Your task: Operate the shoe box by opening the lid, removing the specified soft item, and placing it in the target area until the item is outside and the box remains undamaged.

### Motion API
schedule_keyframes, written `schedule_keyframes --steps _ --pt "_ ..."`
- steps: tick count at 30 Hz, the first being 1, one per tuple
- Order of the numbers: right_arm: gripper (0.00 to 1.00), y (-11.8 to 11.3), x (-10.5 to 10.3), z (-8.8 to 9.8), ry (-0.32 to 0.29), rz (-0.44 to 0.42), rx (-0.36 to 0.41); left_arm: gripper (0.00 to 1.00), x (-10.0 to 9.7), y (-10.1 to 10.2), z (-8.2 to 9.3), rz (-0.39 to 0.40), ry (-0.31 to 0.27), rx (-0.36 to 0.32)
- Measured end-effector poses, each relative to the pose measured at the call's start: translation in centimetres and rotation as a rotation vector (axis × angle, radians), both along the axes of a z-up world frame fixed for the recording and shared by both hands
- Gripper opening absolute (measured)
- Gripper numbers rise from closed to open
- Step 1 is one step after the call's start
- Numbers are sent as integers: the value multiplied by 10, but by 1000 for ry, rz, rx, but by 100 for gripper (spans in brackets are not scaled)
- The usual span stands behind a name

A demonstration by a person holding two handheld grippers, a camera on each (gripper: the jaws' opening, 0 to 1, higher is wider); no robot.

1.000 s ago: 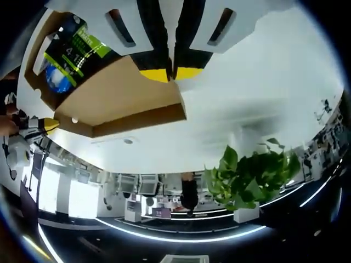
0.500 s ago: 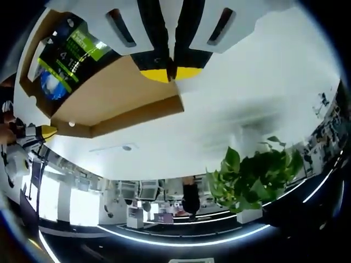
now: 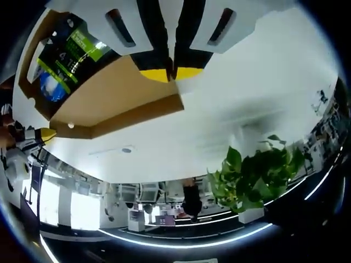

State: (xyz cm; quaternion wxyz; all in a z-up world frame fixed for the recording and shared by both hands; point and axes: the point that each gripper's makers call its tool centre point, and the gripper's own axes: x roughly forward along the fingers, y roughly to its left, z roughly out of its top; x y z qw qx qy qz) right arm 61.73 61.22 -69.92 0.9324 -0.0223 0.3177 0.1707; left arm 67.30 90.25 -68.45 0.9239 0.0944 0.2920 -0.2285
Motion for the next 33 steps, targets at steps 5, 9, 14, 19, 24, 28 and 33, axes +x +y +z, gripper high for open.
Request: schedule_keyframes --steps 5,9,14,19,24,28,33 --pt "3 0 0 2 4 2 9 0 -1 1 2 0 1 -10" --pt "4 0 -2 3 7 2 24 1 -3 0 5 -11 1 7" --pt "9 0 -5 13 -21 12 28 0 -5 2 13 -13 -10 12" --pt "10 5 -13 29 -50 34 53 3 -13 4 20 -8 -16 -9" --pt "10 14 -23 36 -64 69 49 8 -28 3 23 -7 -6 -34" --pt "11 24 -34 39 -61 102 48 12 -39 1 26 -15 -1 -42" --pt "12 37 -49 38 -36 146 55 15 -54 -1 30 -25 3 -57"
